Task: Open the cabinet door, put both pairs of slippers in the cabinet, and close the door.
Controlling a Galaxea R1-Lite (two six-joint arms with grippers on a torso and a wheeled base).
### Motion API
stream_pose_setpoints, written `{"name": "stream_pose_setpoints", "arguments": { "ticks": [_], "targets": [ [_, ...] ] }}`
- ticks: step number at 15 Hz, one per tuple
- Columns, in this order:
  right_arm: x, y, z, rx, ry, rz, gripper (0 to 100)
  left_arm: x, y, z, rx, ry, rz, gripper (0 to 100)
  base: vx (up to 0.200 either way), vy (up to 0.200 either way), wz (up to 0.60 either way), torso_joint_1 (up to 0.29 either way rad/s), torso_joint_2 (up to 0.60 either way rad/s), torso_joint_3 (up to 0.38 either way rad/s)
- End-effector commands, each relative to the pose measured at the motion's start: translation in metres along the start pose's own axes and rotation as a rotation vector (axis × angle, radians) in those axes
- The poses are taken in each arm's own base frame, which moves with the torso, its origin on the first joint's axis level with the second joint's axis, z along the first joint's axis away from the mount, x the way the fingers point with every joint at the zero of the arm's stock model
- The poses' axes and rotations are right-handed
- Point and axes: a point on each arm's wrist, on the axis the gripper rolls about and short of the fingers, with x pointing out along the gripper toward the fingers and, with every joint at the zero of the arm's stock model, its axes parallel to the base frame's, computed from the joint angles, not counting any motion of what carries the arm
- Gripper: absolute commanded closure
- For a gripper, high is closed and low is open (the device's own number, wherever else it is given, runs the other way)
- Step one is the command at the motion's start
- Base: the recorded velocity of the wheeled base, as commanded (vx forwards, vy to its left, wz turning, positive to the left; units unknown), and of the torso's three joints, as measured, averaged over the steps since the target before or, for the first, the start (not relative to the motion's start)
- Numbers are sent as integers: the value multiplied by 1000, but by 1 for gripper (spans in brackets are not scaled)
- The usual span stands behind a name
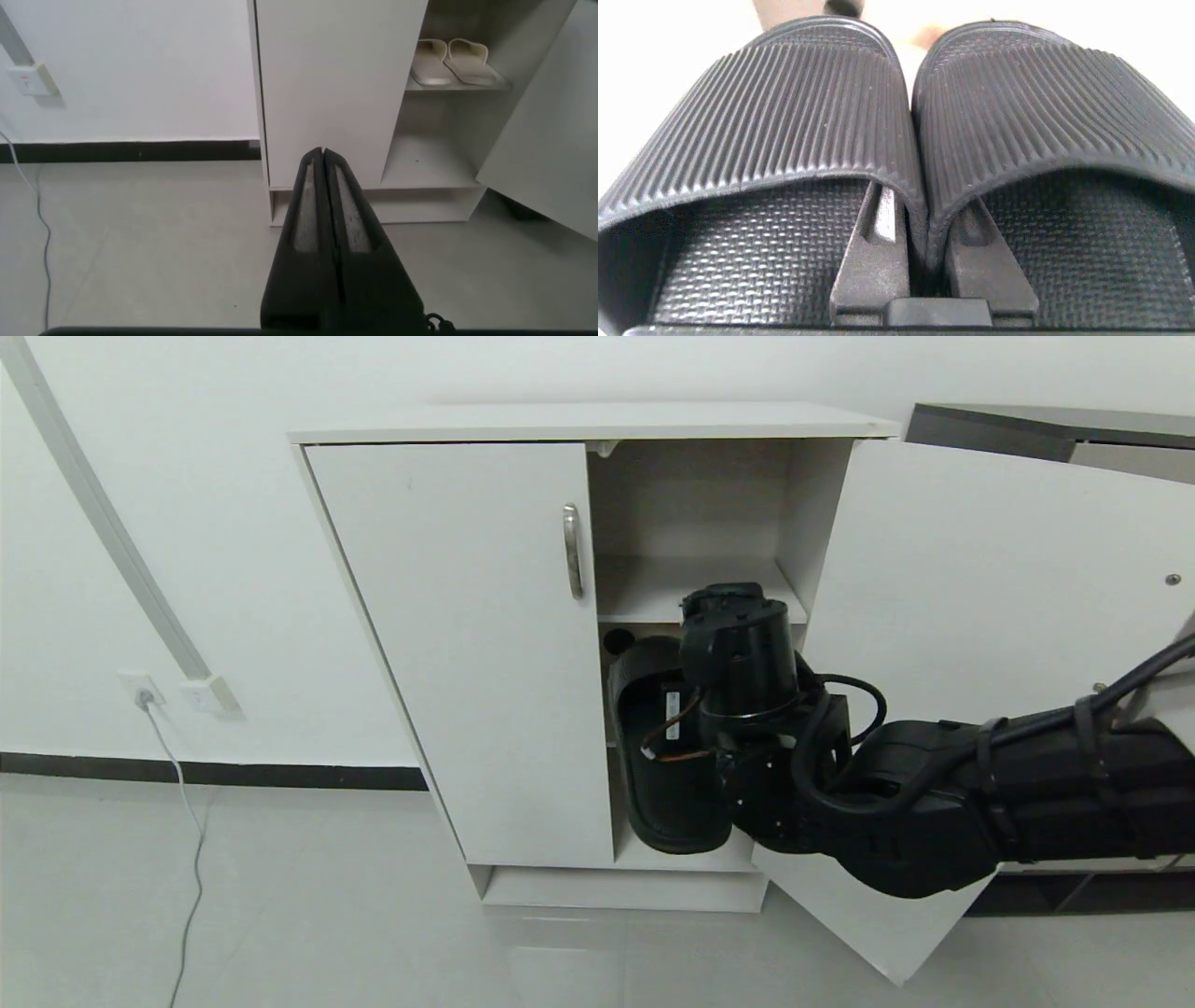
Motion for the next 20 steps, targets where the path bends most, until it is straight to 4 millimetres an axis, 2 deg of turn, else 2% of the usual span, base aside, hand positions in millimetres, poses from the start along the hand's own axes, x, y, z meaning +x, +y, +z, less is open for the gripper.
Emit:
{"name": "stream_pose_setpoints", "arguments": {
  "ticks": [1, 6, 20],
  "targets": [
    [-1, -4, 7, 10, -18, -5, 100, 0, 0, 0, 0, 0, 1, 100, 0, 0, 0, 0, 0, 0],
    [1, -6, 12, 17, -28, -11, 100, 0, 0, 0, 3, 0, 4, 100, 0, 0, 0, 0, 0, 0],
    [9, -13, 12, 7, -25, -34, 100, 0, 0, 0, 3, 0, 2, 100, 200, 0, 0, 1, 4, 2]
  ]
}}
